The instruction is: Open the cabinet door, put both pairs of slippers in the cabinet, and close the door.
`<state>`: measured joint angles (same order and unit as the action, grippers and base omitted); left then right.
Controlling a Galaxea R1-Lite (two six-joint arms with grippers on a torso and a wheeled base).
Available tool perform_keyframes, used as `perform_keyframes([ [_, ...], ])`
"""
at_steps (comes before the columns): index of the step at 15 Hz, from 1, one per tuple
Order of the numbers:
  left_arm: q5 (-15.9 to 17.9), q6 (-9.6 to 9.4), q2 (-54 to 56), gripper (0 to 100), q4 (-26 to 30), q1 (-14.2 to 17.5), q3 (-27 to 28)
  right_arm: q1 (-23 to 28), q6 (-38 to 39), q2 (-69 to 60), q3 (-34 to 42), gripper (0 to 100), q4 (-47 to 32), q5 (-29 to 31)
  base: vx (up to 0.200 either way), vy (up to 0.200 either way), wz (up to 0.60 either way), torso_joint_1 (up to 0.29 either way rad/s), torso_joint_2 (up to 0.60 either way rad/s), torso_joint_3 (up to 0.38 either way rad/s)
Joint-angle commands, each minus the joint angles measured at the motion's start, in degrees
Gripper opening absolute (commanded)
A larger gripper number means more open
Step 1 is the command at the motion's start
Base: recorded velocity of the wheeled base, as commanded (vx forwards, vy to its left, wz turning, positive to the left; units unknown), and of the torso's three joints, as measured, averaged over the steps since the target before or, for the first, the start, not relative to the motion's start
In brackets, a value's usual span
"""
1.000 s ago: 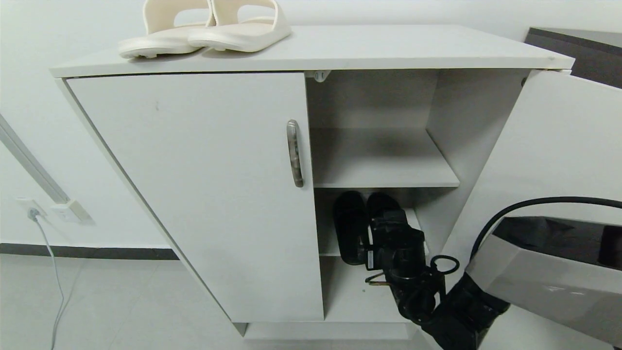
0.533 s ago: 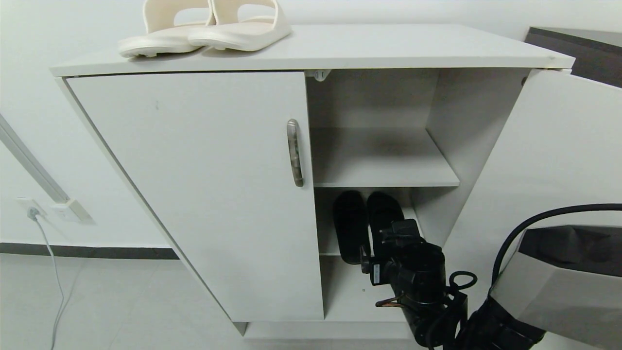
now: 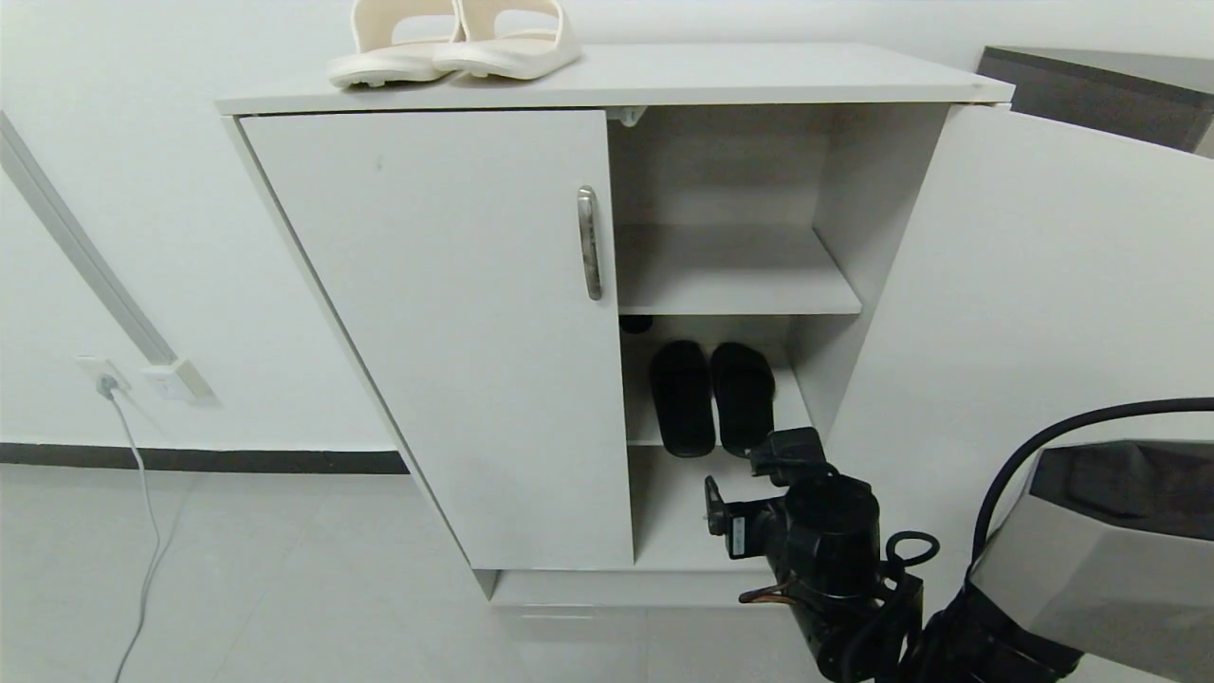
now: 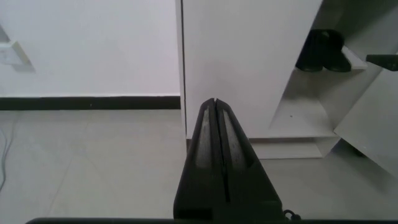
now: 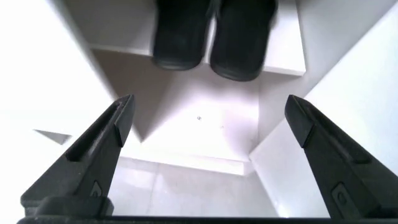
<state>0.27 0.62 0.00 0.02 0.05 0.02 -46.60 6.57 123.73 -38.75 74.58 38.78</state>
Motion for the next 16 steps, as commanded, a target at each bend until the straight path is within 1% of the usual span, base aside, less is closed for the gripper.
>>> perform_keyframes([
  [1,0.00,-0.01,-0.09,0,0.06,0.04,-0.02,0.02,0.02,-0.16,0.08,100,-0.14,-0.02,0.000,0.000,0.00,0.000,0.00,0.000],
  [10,0.17,-0.18,-0.09,0,0.06,0.04,0.06,0.20,-0.07,-0.78,0.08,100,-0.14,0.16,0.000,0.000,0.00,0.000,0.00,0.000],
  [16,0.17,-0.27,-0.09,0,0.06,0.04,-0.02,0.20,-0.07,-0.69,0.08,100,-0.14,0.16,0.000,0.000,0.00,0.003,0.00,0.171],
])
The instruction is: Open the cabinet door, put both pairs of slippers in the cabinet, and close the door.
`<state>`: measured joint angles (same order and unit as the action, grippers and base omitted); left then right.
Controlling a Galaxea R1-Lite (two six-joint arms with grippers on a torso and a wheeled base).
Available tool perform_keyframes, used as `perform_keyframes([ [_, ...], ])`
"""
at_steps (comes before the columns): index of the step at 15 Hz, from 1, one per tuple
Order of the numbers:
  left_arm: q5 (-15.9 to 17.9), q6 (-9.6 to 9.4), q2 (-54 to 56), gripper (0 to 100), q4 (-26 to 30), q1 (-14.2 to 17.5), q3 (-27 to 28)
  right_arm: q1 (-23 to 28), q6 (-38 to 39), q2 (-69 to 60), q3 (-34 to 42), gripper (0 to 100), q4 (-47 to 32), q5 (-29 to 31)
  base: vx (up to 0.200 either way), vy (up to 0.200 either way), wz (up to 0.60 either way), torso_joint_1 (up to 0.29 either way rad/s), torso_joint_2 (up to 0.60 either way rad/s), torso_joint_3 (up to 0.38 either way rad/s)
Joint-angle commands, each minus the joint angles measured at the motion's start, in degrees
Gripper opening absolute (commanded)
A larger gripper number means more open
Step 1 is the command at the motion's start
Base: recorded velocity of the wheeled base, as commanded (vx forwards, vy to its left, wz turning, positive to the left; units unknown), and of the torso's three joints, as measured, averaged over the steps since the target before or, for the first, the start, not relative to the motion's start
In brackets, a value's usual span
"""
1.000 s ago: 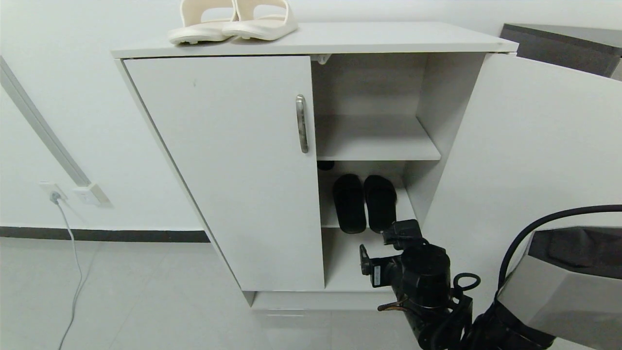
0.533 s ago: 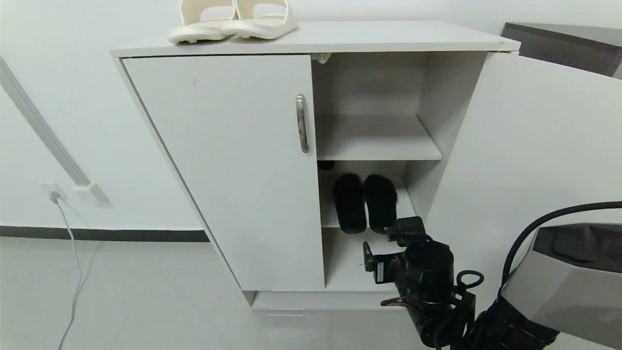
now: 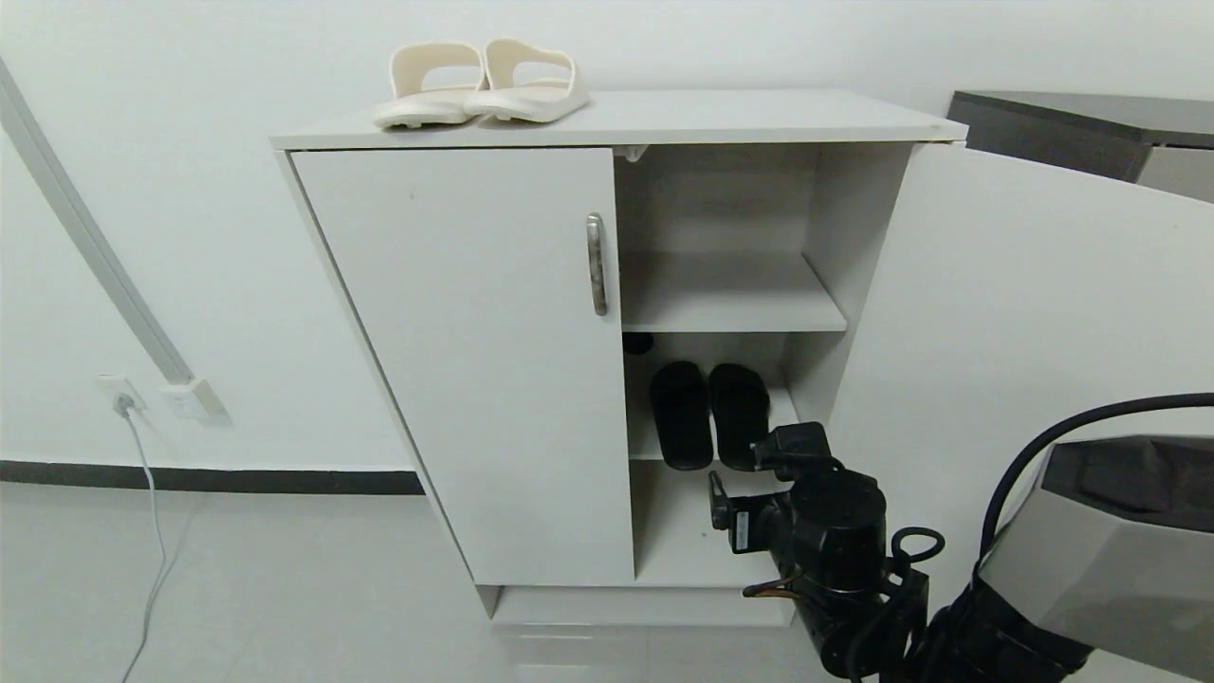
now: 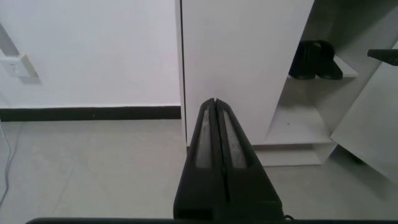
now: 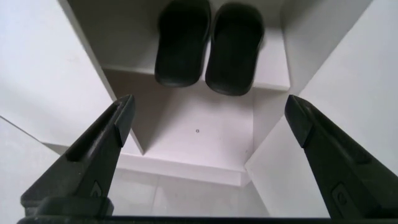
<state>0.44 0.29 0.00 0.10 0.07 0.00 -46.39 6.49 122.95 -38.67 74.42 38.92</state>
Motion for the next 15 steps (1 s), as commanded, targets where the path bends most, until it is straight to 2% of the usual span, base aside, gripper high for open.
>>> perform_keyframes([
  [1,0.00,-0.20,-0.09,0,-0.01,0.01,0.00,-0.02,0.02,0.18,0.00,100,0.11,0.01,0.000,0.000,0.00,-0.002,0.00,0.203],
  [8,0.00,-0.12,-0.09,0,-0.01,0.01,0.00,0.07,0.02,0.36,0.08,100,0.72,0.01,0.000,0.000,0.00,0.001,0.00,0.030],
  [15,0.00,-0.12,-0.09,0,-0.01,0.01,0.00,0.07,0.02,0.62,0.00,100,0.72,0.01,0.000,0.200,0.00,0.004,0.00,0.004],
])
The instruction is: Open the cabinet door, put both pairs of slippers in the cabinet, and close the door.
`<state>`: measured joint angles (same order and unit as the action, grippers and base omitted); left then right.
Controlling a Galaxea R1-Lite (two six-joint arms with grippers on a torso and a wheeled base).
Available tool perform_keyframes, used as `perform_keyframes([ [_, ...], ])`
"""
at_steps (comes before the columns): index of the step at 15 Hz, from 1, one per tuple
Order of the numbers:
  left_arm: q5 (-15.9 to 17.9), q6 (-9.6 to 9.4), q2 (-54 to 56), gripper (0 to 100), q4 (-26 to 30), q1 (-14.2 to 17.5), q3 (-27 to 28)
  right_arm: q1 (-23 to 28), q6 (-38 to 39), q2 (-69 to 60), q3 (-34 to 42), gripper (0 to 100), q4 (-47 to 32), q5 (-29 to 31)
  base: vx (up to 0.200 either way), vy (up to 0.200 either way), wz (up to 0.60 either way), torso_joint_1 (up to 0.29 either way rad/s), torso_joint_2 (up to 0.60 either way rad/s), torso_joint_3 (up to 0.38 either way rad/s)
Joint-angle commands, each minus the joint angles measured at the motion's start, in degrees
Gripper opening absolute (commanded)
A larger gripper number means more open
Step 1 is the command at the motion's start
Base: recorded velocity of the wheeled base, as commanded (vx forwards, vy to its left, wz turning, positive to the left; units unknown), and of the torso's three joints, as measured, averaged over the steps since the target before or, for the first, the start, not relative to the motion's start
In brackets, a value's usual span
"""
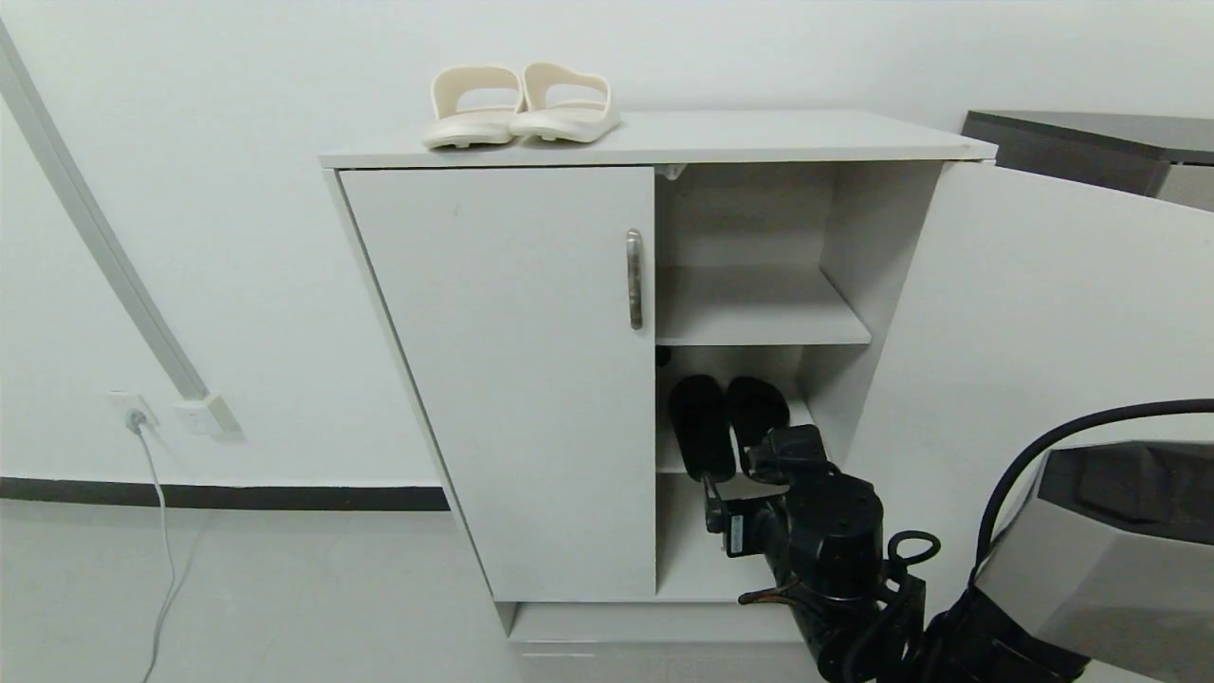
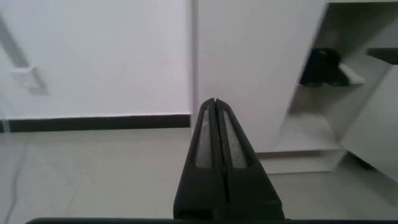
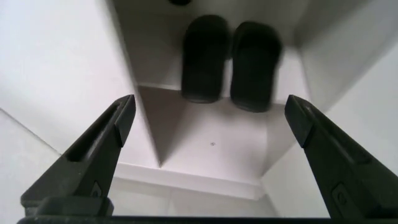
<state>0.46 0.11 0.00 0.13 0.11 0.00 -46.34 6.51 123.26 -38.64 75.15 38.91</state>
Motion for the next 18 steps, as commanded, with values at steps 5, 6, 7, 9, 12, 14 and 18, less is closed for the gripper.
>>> perform_keyframes([
  [5,-0.02,0.07,-0.09,0,-0.05,-0.02,0.00,0.02,-0.01,0.32,0.06,100,-0.01,0.02,0.000,0.200,0.00,0.005,0.01,0.002],
  [6,0.06,0.07,-0.09,0,-0.05,-0.02,0.00,0.02,-0.01,0.32,0.06,100,-0.01,0.02,0.000,0.200,0.00,-0.002,0.00,0.002],
  [7,0.06,-0.02,-0.09,0,-0.05,-0.02,0.00,0.02,-0.01,0.32,0.06,100,-0.01,0.02,0.000,0.200,0.00,0.002,0.01,0.002],
  [9,-0.02,0.07,-0.09,0,-0.05,-0.02,0.00,0.02,-0.01,0.32,0.24,100,0.78,0.02,0.000,0.200,0.00,0.005,0.00,0.005],
  [12,-0.02,0.07,-0.09,0,-0.05,-0.02,0.00,0.02,-0.01,0.23,0.94,100,1.49,0.02,0.000,0.200,0.00,0.002,0.00,0.001],
  [14,-0.11,0.33,-0.09,0,-0.05,-0.02,0.00,0.19,-1.32,0.75,0.94,100,4.91,0.02,0.000,0.100,0.00,0.001,0.00,0.004],
  [18,-0.11,0.33,-0.09,0,-0.05,-0.02,0.00,0.72,-2.99,0.93,2.35,100,5.44,-1.73,0.000,0.000,0.00,0.000,0.00,0.000],
])
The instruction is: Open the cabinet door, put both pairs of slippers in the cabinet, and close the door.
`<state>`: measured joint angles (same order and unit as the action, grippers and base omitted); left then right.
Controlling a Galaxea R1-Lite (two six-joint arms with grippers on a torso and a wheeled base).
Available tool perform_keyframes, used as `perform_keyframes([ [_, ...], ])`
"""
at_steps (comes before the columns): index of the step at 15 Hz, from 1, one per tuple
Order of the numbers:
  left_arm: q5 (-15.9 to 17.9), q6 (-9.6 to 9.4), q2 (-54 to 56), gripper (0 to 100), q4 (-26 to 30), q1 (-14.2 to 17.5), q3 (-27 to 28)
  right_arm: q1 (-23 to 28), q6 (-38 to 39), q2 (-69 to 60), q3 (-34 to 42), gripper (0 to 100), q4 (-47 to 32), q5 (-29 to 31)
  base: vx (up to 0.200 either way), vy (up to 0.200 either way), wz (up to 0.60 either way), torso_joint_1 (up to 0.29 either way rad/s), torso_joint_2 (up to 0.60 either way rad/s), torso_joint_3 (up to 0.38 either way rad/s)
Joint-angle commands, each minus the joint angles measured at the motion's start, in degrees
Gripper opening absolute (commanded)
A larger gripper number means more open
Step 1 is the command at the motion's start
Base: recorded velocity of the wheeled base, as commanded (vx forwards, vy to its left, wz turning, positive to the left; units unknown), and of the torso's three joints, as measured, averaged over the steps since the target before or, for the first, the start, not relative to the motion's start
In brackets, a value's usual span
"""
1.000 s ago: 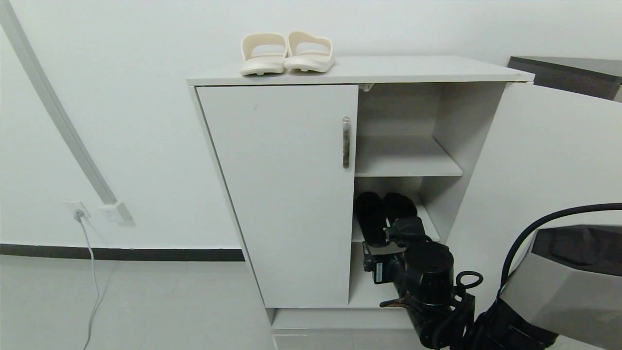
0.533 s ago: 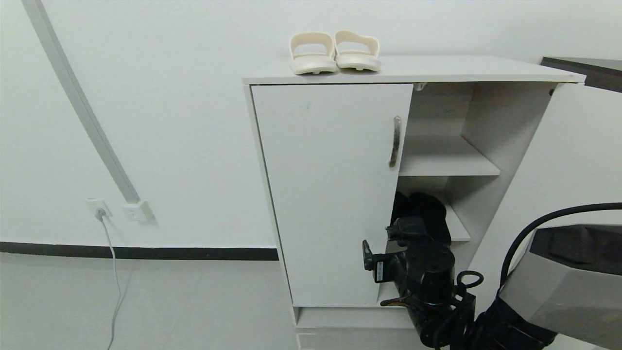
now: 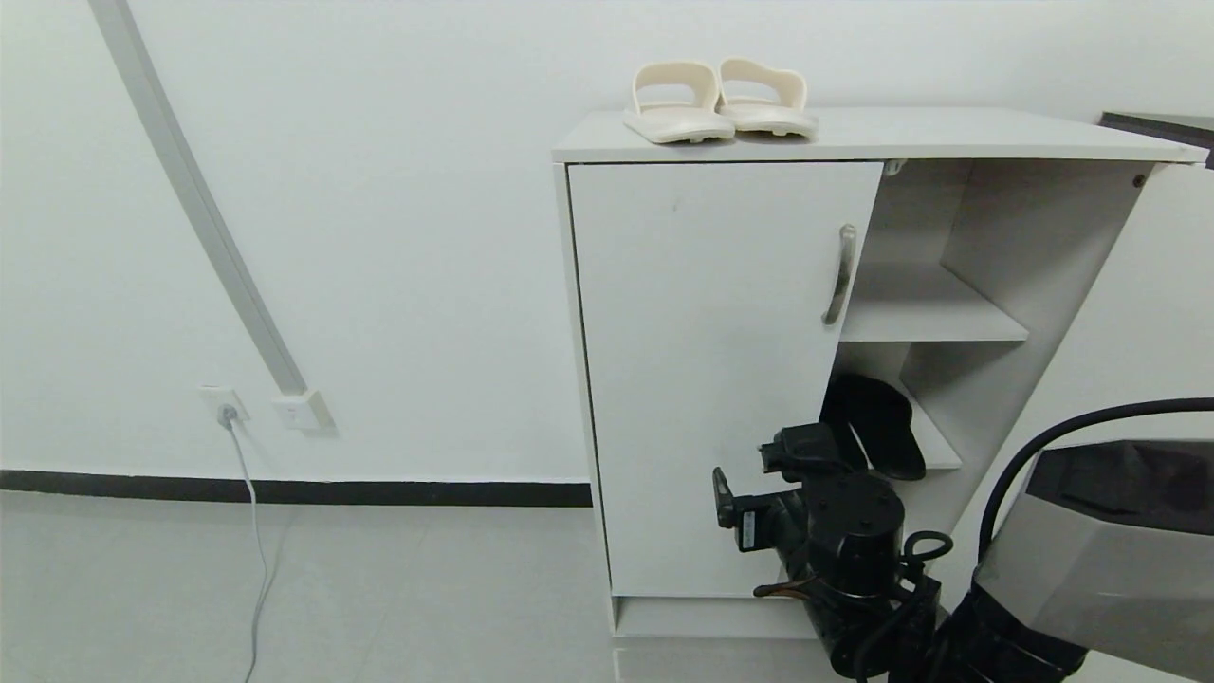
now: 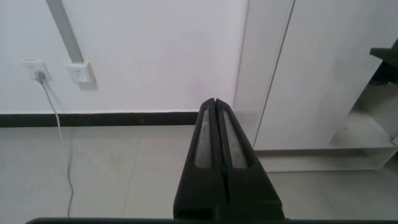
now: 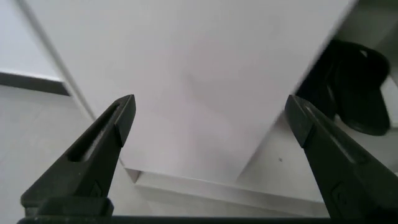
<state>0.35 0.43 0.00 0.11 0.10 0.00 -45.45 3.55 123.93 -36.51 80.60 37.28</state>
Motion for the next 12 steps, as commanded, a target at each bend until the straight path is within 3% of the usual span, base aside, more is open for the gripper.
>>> perform_keyframes([
  [1,0.00,0.01,-0.09,0,-0.02,-0.01,0.00,-0.17,-0.03,0.35,0.21,100,0.26,-0.19,0.000,0.000,0.00,0.000,0.00,0.000],
  [12,0.00,0.01,-0.09,0,-0.02,-0.01,0.00,-0.08,-1.79,1.49,0.30,100,2.72,-0.01,0.000,0.000,0.00,0.000,-0.01,-0.006],
])
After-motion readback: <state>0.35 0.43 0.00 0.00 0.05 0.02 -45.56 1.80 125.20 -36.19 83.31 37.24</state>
